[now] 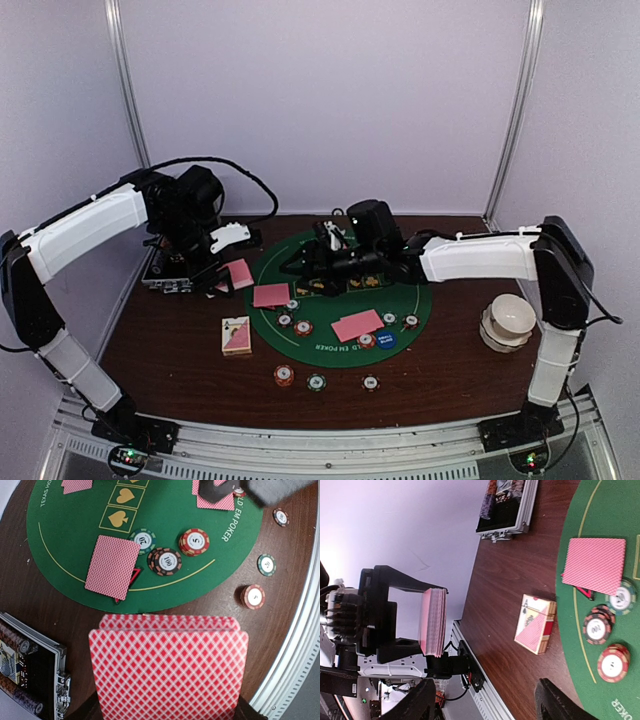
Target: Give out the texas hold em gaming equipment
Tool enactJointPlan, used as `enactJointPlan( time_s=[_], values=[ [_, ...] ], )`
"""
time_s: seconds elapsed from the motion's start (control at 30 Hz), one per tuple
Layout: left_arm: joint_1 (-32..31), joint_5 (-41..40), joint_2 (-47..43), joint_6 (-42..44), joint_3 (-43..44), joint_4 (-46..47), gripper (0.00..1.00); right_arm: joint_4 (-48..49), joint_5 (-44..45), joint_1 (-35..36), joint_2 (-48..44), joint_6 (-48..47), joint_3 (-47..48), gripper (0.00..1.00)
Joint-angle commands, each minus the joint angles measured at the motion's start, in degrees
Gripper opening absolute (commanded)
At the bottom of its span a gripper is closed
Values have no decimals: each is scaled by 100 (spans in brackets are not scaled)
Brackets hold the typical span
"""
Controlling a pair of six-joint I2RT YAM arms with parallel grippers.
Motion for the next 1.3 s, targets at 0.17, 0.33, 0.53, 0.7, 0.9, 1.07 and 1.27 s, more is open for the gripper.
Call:
enactJointPlan(
  time_s=[0.17, 0.33, 0.53, 0.7, 0.9, 1.07, 1.27],
  values=[
    [13, 150, 17, 7, 213, 54, 0, 1536, -400, 429, 1041, 1135, 1039, 73],
    [13, 159, 5, 7, 195, 58, 0, 1710, -475, 520, 1331, 1310, 1286, 73],
    [13, 195, -18, 15, 183, 53, 0, 1684, -545, 552, 1637, 1396, 1594, 73],
    [13, 213, -44, 25, 174, 51, 0, 1681, -616, 577, 1924, 1490, 1856, 73],
    [13, 226, -56, 34, 165, 58, 0, 1702, -667, 587, 2185, 1622, 2146, 73],
    [13, 202, -72, 43, 160, 58, 0, 1851, -758, 551, 2325, 1798, 2108, 69],
    [13, 171, -97, 62, 156, 56, 0, 1984, -834, 354, 2148, 1783, 1647, 61]
  ],
)
